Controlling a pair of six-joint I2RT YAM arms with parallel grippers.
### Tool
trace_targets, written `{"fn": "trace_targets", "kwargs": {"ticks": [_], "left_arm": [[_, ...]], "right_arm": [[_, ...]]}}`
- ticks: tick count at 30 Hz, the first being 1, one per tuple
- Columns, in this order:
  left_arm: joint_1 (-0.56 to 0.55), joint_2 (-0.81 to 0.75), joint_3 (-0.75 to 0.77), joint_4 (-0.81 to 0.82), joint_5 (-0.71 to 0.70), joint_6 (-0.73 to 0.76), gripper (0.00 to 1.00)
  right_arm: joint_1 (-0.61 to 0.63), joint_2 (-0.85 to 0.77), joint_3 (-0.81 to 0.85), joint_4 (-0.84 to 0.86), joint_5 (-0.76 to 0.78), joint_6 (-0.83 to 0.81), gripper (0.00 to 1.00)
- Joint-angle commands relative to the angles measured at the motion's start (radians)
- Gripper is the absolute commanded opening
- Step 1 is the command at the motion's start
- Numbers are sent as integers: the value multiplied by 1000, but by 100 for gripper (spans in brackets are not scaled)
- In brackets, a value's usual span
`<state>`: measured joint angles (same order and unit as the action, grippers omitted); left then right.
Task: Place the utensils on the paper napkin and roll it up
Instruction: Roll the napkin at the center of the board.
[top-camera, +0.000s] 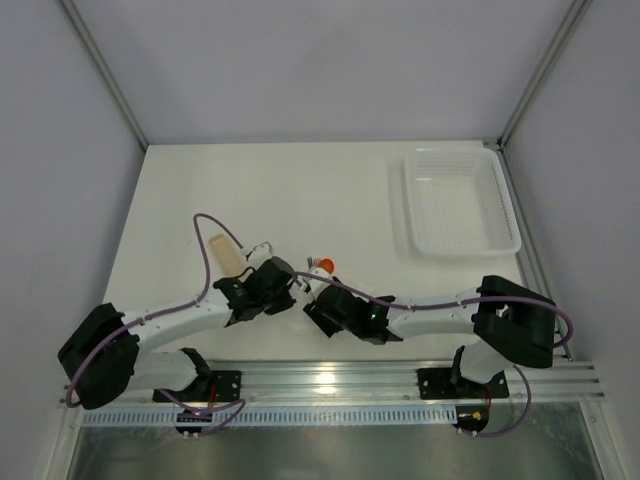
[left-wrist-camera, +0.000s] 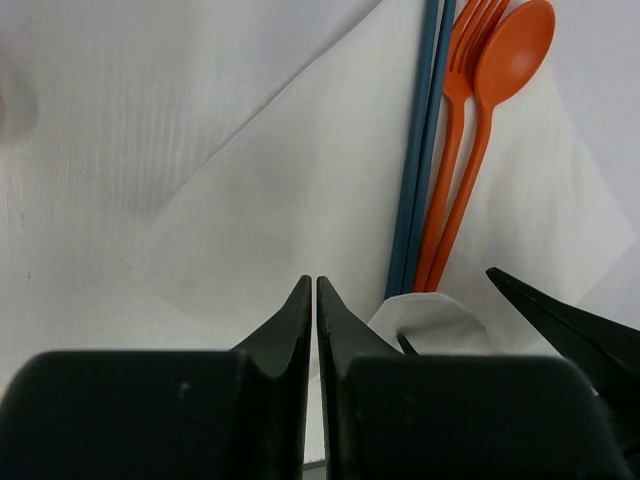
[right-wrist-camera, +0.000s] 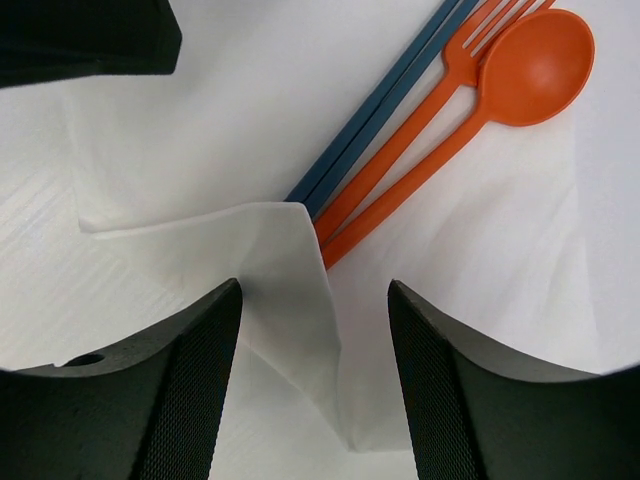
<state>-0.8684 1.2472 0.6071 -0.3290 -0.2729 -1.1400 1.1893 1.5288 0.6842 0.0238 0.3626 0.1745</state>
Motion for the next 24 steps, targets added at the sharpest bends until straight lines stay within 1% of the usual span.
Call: {"fn": "trace_targets", "kwargs": {"ticks": [1,6,9,11,12,14,19,24], "left_arm": [[0,-84,-41,-10,7,16,4],[8,-224,-119,77,67,8,4],[9,-267,-145,68,66,-7,5],[11,-276,-176,88,96,-30,5],[11,-275,-190,114,125,-39,5],[8,-258,-220,177,138,-56,4],[-24,-175,-190,231,113,-46,2],[-27,-112,-170,280,123,-35,2]], "right_arm": [[-39,-15,-18,16,18,112,65],[-51,-21,-26,21,13,118,65],[-57,-27,-34,31,1,123,65],[-62,-29,-37,34,-4,123,65],[-62,-29,-37,34,-2,123,65],[-63,-27,-34,34,-7,122,65],[-63,-24,-35,36,-11,123,65],[-63,-22,-31,34,-13,118,65]]}}
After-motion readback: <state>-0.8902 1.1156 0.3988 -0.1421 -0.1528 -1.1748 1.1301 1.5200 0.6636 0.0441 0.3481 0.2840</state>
